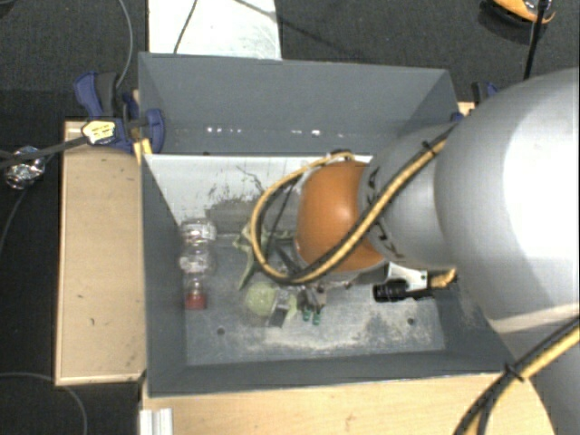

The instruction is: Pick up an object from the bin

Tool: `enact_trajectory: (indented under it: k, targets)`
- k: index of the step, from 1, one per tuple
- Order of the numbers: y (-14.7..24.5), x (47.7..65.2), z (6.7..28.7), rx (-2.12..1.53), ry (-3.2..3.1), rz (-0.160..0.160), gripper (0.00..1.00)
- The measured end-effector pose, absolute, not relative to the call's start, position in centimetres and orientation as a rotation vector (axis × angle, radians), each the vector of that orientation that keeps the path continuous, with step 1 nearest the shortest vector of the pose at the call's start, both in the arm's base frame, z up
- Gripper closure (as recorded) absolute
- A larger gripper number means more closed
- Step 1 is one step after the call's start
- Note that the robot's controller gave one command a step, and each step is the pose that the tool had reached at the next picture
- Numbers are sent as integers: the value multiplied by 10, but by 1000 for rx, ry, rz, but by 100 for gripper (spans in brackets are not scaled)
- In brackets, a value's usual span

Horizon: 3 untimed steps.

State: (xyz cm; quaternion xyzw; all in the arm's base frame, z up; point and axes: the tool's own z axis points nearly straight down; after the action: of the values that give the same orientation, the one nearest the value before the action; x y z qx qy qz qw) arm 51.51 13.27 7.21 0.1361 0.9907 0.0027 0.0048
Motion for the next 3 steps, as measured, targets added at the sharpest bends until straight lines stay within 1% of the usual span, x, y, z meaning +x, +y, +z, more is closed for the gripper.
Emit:
enact_trajectory:
  k: [2,3]
  targets:
    - [133,515,72,428,3102,9,100]
    - [132,514,77,429,3104,8,100]
